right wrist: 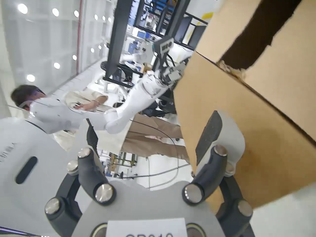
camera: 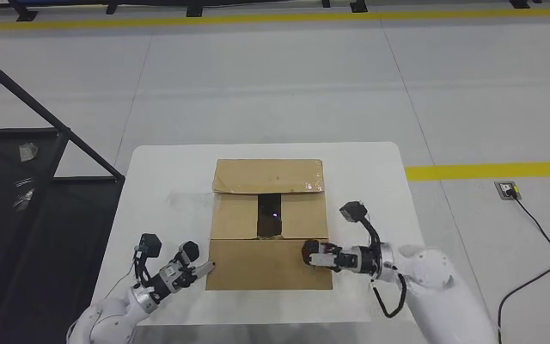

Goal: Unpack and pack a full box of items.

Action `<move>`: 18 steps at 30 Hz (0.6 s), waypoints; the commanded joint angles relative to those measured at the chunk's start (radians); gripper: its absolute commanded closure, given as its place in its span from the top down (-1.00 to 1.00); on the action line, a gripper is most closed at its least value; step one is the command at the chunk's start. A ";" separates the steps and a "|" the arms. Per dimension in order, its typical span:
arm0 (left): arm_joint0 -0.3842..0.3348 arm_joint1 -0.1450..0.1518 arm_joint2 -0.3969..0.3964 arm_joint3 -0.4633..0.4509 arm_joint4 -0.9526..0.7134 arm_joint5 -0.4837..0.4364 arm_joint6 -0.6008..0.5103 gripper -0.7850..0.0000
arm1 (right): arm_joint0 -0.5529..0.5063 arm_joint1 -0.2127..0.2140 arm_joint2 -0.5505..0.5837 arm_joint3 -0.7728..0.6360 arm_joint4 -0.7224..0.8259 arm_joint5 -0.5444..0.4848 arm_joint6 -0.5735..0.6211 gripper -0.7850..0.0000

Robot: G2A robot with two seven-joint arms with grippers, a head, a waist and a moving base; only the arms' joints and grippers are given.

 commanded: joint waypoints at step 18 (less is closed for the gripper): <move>-0.008 0.004 0.007 0.018 -0.005 0.009 0.016 1.00 | 0.122 -0.034 -0.113 0.050 0.001 0.269 -0.278 1.00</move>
